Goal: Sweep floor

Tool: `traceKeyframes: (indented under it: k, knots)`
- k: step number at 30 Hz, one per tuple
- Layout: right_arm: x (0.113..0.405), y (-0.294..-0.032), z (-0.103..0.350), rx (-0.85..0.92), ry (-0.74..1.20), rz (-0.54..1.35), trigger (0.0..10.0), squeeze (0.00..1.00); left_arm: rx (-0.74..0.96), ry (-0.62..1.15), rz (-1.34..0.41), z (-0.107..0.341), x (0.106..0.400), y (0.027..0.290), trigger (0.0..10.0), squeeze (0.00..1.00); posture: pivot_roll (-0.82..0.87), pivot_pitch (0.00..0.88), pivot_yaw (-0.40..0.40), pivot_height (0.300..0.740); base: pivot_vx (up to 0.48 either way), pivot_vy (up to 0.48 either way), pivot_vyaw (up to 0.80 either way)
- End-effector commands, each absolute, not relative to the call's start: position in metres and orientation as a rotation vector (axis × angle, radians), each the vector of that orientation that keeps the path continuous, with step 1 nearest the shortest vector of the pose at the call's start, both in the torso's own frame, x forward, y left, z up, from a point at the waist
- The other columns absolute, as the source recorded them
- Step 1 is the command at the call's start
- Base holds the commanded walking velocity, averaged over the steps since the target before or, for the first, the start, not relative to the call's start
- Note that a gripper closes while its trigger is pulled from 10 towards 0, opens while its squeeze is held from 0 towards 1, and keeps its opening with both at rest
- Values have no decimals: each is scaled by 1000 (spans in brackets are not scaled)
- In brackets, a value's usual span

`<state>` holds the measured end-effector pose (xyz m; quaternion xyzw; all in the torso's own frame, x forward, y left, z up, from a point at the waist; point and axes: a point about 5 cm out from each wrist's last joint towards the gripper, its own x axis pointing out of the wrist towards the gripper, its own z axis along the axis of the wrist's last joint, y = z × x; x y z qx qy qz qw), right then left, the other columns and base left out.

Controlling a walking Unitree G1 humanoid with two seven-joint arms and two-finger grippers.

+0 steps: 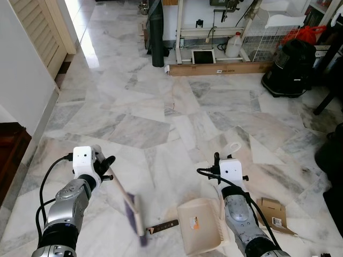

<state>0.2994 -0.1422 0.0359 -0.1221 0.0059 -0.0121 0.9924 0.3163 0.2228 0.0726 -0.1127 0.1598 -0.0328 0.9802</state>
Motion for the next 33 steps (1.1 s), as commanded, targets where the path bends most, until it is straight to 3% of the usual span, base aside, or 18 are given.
traceKeyframes:
  k: [1, 10, 18, 25, 33]
  knots:
    - [302, -142, 38, -251, 10, -21, 10000, 0, -355, 379, -104, 62, 312, 213, 10000, 0, 2, 116, -8, 740, 0, 0, 0]
    - [302, -142, 38, -252, 10, -23, 10000, 0, -585, 304, -143, 82, 321, 206, 10000, 0, 1, 115, -9, 740, 0, 0, 0]
    - [303, -142, 39, -252, 10, -22, 10000, 0, -523, 224, -145, 95, 324, 208, 10000, 0, 1, 115, -9, 740, 0, 0, 0]
    - [305, -145, 42, -238, 1, -36, 10000, 0, -481, 2, -104, 125, 327, 215, 10000, 0, -2, 107, -11, 740, 0, 0, 0]
    - [314, -151, 54, -154, -35, -94, 10000, 0, -329, -122, -39, 139, 326, 215, 10000, 0, -10, 92, -10, 740, 0, 0, 0]
